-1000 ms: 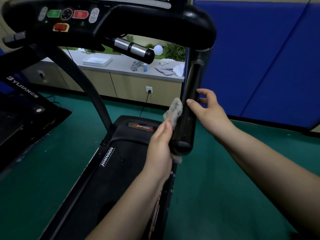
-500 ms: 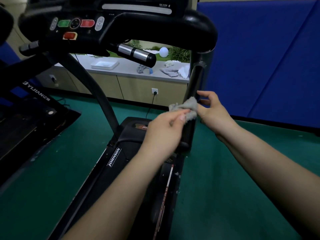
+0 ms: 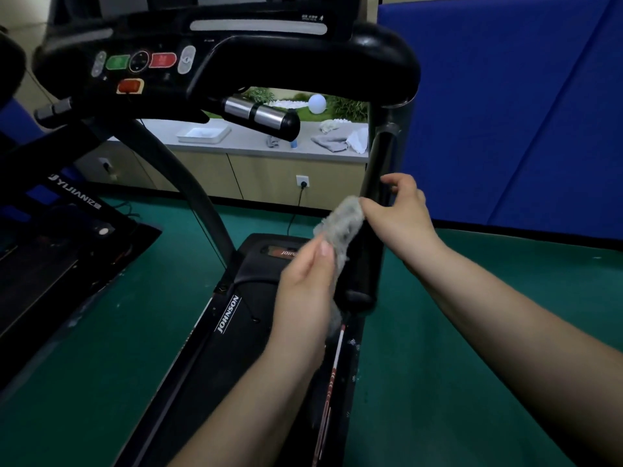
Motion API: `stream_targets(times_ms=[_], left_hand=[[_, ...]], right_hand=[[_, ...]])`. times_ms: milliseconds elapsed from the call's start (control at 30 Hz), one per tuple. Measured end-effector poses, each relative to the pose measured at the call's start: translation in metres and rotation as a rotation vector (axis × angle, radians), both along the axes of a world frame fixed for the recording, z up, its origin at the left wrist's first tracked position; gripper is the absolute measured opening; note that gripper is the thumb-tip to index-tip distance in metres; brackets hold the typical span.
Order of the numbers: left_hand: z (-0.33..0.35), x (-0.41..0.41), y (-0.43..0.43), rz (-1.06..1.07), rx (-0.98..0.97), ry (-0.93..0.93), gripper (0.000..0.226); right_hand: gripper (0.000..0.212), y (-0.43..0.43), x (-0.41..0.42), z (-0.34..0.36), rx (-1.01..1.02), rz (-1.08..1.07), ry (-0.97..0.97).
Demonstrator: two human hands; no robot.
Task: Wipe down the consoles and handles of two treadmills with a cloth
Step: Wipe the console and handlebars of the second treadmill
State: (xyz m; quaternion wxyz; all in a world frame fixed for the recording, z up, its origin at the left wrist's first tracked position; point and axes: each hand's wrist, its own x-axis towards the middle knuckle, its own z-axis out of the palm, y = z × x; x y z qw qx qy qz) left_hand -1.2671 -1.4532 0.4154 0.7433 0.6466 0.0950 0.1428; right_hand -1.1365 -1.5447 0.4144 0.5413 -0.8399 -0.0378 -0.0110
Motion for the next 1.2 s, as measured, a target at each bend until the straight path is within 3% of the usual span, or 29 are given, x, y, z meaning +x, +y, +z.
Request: stream_targets(times_ms=[67, 133, 300, 433, 500, 700, 800, 900, 1067, 1200], left_hand=[[0.011, 0.022, 0.016, 0.081, -0.052, -0.057, 0.028], [0.02, 0.05, 0.045, 0.241, 0.017, -0.131, 0.031], [0.046, 0.14, 0.129, 0.571, 0.529, -0.21, 0.04], [0.039, 0.202, 0.178, 0.579, 0.974, -0.17, 0.04], [0.03, 0.214, 0.169, 0.641, 0.991, -0.197, 0.038], [-0.003, 0.211, 0.123, 0.419, 1.335, -0.657, 0.023], [-0.003, 0.216, 0.144, 0.379, 1.462, -0.687, 0.026], [0.005, 0.215, 0.164, 0.493, 1.27, -0.442, 0.034], [0.029, 0.208, 0.134, 0.668, 0.493, -0.159, 0.045], [0.043, 0.203, 0.103, 0.647, 0.166, 0.062, 0.05]], right_hand=[[0.06, 0.004, 0.005, 0.001, -0.012, -0.005, 0.003], [0.062, 0.006, 0.009, -0.001, -0.028, -0.006, 0.008], [0.058, 0.008, 0.013, -0.006, -0.035, -0.024, -0.02], [0.057, 0.006, 0.013, -0.008, -0.02, -0.018, -0.031], [0.056, 0.006, 0.013, -0.008, -0.013, -0.022, -0.034], [0.054, 0.007, 0.013, -0.01, -0.015, -0.036, -0.038], [0.055, 0.007, 0.014, -0.01, -0.014, -0.041, -0.042], [0.055, 0.007, 0.013, -0.01, -0.006, -0.042, -0.04], [0.054, 0.009, 0.01, -0.008, 0.014, -0.051, -0.038], [0.054, 0.008, 0.008, -0.006, 0.004, -0.042, -0.034]])
